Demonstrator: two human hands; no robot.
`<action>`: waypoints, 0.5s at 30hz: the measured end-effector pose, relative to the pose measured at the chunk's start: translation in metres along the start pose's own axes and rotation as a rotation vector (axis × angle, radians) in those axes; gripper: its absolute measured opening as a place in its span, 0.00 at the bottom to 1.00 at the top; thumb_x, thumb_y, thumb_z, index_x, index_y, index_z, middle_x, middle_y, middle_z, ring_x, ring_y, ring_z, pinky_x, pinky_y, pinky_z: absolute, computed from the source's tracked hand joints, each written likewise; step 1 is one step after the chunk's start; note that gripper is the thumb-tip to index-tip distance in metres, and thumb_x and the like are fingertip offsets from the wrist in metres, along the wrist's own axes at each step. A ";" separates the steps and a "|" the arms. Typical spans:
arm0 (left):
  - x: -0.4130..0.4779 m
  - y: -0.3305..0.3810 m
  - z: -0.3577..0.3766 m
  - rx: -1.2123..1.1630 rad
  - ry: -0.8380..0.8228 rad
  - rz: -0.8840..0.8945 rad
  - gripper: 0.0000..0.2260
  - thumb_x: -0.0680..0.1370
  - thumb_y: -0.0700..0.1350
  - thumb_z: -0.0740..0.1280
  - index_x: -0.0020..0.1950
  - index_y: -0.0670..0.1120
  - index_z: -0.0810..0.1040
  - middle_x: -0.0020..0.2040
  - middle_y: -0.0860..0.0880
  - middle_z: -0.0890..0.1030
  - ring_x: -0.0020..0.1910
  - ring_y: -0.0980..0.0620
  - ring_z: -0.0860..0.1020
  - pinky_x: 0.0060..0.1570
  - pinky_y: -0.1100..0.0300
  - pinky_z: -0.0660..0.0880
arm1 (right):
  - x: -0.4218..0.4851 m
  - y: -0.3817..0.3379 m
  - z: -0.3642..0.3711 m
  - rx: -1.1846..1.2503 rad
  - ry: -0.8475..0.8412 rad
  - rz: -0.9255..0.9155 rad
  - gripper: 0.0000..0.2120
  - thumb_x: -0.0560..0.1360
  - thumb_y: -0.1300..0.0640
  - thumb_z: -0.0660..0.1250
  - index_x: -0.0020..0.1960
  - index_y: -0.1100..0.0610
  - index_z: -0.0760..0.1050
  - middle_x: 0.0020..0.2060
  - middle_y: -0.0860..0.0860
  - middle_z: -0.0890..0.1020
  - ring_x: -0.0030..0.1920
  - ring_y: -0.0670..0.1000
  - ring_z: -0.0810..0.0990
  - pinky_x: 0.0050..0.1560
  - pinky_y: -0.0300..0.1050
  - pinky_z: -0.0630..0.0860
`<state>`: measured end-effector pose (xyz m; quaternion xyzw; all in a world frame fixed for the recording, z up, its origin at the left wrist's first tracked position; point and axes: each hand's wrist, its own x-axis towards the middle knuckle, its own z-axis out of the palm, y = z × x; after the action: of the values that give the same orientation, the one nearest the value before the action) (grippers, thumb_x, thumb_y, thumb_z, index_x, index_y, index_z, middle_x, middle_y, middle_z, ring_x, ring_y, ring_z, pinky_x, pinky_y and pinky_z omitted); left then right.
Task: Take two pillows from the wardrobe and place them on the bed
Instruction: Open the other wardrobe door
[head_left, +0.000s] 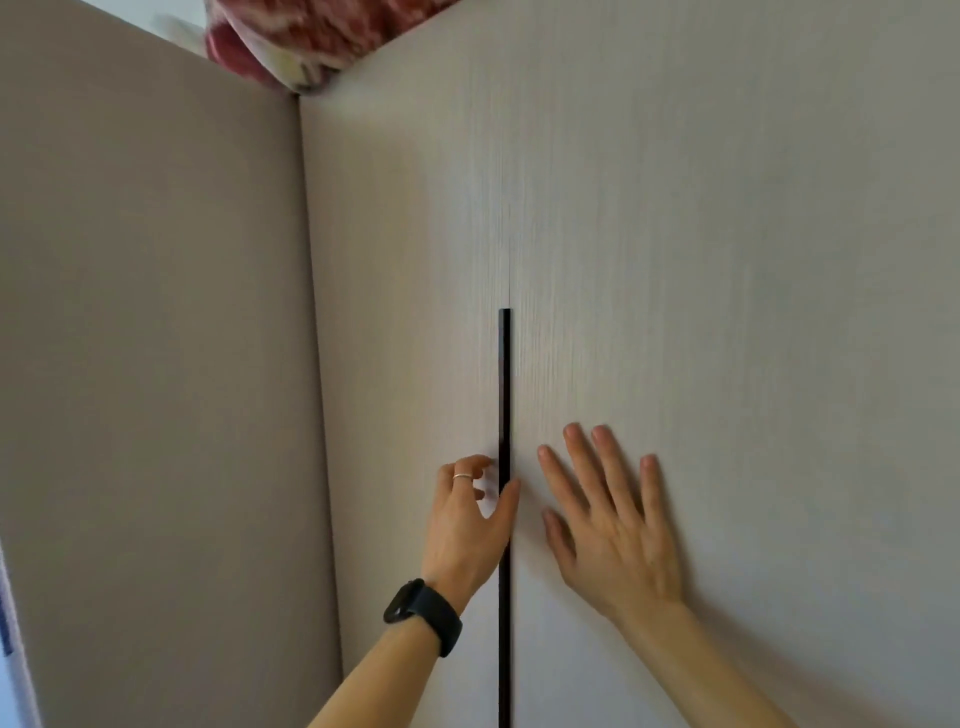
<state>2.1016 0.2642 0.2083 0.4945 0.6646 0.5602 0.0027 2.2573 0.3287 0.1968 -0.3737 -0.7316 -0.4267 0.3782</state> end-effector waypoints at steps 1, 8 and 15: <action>0.002 -0.001 0.002 -0.008 -0.004 0.004 0.17 0.77 0.59 0.67 0.63 0.56 0.70 0.60 0.60 0.71 0.50 0.64 0.75 0.46 0.70 0.73 | -0.001 0.000 0.007 -0.037 0.023 0.000 0.35 0.79 0.40 0.60 0.81 0.50 0.54 0.81 0.54 0.54 0.80 0.57 0.54 0.77 0.64 0.46; 0.009 -0.005 0.011 0.010 -0.047 -0.002 0.02 0.80 0.49 0.63 0.51 0.54 0.71 0.45 0.56 0.79 0.40 0.56 0.79 0.42 0.57 0.79 | 0.000 0.001 0.013 -0.158 0.057 -0.015 0.34 0.80 0.36 0.53 0.81 0.50 0.53 0.81 0.55 0.55 0.79 0.58 0.56 0.75 0.64 0.52; -0.005 -0.003 0.005 0.043 0.001 -0.018 0.02 0.81 0.47 0.62 0.53 0.52 0.70 0.48 0.53 0.79 0.44 0.52 0.79 0.46 0.55 0.79 | -0.001 0.000 0.012 -0.104 0.059 -0.009 0.33 0.81 0.37 0.53 0.81 0.50 0.52 0.81 0.55 0.54 0.80 0.58 0.55 0.75 0.64 0.54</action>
<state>2.1048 0.2655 0.2013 0.4883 0.6810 0.5458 -0.0032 2.2548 0.3392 0.1923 -0.3765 -0.6988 -0.4767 0.3778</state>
